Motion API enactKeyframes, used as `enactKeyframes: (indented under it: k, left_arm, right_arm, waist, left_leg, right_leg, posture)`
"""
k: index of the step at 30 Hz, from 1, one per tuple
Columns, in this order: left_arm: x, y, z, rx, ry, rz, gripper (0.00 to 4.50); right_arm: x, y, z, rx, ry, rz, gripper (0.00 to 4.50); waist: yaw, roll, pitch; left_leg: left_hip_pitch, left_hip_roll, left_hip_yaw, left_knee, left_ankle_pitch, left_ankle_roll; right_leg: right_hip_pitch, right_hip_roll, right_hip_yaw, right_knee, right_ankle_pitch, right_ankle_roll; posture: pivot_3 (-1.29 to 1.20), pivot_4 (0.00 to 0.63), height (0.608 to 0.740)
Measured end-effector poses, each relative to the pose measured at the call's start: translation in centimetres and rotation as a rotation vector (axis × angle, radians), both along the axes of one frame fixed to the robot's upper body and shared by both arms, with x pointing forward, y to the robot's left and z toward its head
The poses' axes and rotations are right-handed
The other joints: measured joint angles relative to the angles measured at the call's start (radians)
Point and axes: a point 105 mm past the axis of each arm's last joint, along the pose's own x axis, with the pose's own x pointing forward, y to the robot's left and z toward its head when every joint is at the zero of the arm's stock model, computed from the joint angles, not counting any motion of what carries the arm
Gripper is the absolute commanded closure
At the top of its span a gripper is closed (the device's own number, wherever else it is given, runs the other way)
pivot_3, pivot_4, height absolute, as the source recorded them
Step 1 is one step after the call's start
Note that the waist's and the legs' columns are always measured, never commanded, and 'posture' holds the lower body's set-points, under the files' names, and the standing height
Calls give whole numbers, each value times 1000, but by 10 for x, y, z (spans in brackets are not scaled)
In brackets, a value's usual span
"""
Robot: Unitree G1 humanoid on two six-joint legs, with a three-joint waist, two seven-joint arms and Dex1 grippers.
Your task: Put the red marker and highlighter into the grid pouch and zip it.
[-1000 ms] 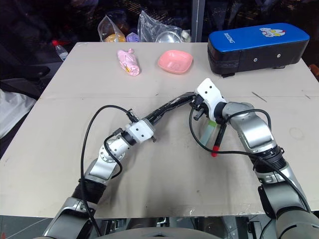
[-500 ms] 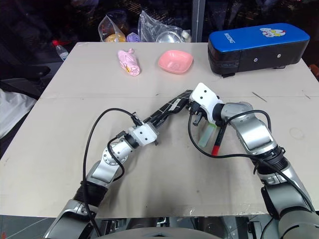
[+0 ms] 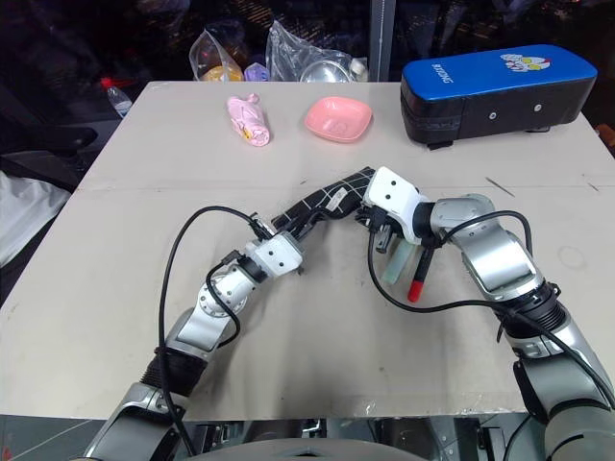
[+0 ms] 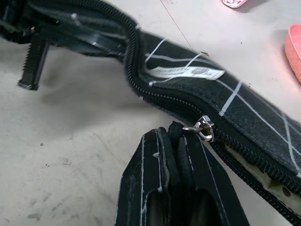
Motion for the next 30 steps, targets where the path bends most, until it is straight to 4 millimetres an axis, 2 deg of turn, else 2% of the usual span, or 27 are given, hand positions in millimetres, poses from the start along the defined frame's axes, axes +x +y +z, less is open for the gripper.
enactKeyframes:
  k: [14,21,24,30]
  left_arm:
    - [2,3,9,-10,-66,37,4500]
    - [-3,-6,11,18,-104,-10,4500]
    - [-3,-10,19,22,-140,-22,4500]
    - [-4,-11,25,12,-177,-13,4500]
  right_arm:
    - [9,2,6,19,1,-11,4481]
    - [22,1,28,61,18,-51,4481]
    - [25,1,36,77,28,-57,4481]
    - [26,-5,38,83,62,-55,4481]
  waist:
    - [0,0,0]
    - [2,0,0]
    - [2,0,0]
    - [2,0,0]
  left_leg:
    - [0,0,0,0,0,0]
    - [0,0,0,1,0,0]
    - [0,0,0,1,0,0]
    - [0,0,0,1,0,0]
  right_leg:
    - [0,0,0,0,0,0]
    - [0,0,0,1,0,0]
    - [0,0,0,0,0,0]
    - [0,0,0,0,0,0]
  posture:
    - [0,150,740]
    - [0,150,740]
    - [0,150,740]
    - [0,150,740]
